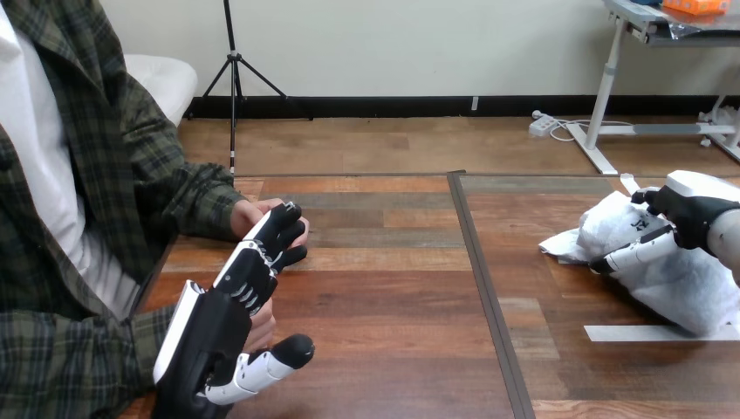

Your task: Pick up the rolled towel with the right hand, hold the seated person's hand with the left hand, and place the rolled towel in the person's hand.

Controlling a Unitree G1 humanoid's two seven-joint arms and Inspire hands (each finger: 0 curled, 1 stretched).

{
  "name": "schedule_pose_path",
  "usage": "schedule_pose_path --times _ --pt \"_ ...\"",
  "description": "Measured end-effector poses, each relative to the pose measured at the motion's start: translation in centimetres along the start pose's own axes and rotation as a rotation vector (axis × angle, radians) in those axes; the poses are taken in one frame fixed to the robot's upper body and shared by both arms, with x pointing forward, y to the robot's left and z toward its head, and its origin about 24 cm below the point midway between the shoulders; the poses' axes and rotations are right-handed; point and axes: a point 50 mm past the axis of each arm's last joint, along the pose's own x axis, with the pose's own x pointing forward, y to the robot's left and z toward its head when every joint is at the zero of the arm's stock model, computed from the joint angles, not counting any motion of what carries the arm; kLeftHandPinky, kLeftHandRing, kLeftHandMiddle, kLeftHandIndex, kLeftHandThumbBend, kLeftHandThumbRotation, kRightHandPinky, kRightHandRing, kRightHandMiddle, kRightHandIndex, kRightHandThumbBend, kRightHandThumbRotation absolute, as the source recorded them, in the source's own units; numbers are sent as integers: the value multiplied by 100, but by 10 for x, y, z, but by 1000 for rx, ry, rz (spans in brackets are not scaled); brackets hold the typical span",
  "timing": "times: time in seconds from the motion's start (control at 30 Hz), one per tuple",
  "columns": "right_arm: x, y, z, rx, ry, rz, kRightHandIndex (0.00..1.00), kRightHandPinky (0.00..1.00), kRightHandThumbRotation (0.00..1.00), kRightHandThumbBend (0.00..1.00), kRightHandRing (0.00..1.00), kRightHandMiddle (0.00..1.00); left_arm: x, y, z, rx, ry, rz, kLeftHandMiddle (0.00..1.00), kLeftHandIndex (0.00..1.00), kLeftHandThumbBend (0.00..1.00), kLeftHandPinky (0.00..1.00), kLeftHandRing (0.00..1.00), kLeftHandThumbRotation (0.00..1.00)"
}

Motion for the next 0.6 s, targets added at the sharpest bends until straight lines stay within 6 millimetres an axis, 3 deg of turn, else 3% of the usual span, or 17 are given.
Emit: schedule_pose_path --times 0.2,0.3,0.6 --pt "0 1 0 -16 7 -2 93 67 51 100 88 91 -1 1 3 -9 -13 11 93 90 100 85 91 61" --pt "0 1 -1 -15 12 -6 90 63 44 100 82 88 0 2 4 -9 -19 12 93 90 100 85 91 60" --pt "1 3 -1 8 32 -43 72 47 12 94 60 68 1 2 7 -22 -25 5 93 90 100 86 91 59"
